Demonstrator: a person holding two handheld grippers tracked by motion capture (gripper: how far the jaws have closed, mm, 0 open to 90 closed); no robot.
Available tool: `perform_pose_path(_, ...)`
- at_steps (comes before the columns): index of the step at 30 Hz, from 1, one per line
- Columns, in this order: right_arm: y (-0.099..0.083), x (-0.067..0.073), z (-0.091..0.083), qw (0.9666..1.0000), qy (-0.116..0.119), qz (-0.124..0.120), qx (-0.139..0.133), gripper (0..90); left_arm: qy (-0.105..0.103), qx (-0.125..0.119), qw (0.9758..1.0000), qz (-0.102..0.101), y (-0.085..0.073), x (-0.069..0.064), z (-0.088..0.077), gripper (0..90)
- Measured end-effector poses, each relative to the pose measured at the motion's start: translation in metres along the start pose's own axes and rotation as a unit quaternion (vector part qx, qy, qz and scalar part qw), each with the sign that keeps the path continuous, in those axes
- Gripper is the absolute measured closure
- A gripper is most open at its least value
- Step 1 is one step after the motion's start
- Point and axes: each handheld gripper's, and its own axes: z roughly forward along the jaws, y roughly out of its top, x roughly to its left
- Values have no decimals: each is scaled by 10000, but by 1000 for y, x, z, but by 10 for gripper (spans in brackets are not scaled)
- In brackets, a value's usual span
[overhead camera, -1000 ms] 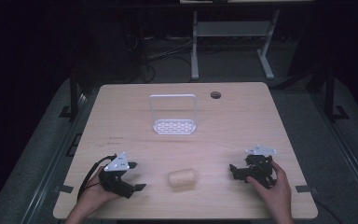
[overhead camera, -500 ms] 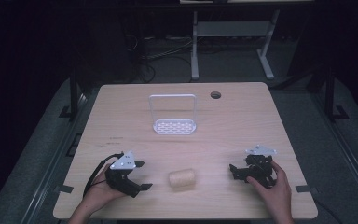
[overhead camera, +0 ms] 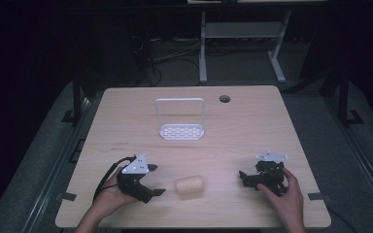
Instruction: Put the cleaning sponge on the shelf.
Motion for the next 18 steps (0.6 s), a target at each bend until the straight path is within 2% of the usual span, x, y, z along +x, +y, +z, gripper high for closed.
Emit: perform_pose_path(18, 0, 0, 0, 10000, 0, -12, -2, 5, -199, -32, 9998, 75, 17, -4, 16, 136)
